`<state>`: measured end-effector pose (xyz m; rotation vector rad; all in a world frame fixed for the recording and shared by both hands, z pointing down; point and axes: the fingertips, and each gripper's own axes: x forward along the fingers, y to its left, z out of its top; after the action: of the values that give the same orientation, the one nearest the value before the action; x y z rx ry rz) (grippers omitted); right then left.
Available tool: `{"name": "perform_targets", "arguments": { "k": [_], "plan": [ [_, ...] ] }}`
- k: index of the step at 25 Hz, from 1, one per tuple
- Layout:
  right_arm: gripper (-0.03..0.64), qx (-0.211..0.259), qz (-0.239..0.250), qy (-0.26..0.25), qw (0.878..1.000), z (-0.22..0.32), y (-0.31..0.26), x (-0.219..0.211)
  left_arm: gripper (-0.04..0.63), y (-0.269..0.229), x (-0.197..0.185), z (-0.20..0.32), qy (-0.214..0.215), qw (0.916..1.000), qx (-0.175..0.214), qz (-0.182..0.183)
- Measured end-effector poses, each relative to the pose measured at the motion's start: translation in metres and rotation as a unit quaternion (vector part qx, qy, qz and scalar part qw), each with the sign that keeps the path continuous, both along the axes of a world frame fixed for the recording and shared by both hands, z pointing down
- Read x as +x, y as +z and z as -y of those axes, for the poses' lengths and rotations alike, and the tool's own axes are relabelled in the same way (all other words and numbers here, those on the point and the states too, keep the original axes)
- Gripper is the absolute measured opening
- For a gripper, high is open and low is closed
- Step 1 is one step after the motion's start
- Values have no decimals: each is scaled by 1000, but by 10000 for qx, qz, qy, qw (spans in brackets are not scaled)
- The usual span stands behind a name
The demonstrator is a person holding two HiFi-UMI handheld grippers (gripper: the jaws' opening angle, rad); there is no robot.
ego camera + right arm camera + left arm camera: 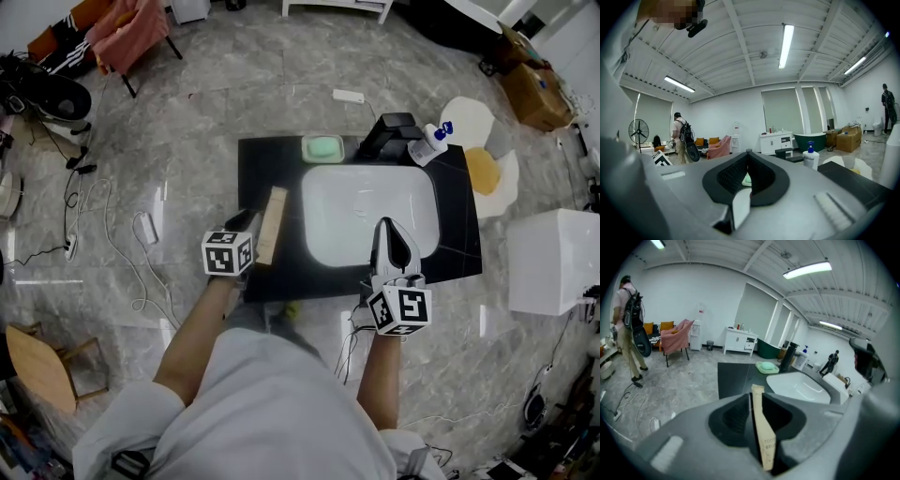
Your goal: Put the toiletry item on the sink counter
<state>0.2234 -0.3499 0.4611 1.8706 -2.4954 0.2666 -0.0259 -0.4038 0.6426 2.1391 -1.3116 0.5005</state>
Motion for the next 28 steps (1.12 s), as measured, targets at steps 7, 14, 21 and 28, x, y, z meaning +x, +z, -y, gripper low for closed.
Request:
{"name": "perform_targets", "arguments": {
  "k": [7, 14, 21, 28],
  "plan": [
    [3, 189, 32, -113, 9998, -15, -18, -12, 55, -42, -13, -12, -10, 9986, 505, 140],
    [3, 271, 74, -200, 9994, -23, -29, -18, 11, -84, -22, -19, -90, 9948, 1001, 178],
    [3, 379, 84, -294, 9988, -28, -39, -24, -2, -123, -30, -24, -226, 9890, 1463, 77],
    [3, 445, 73, -325, 9985, -35, -45, -26, -2, -164, -40, -30, -298, 9806, 1933, 107]
  ]
}}
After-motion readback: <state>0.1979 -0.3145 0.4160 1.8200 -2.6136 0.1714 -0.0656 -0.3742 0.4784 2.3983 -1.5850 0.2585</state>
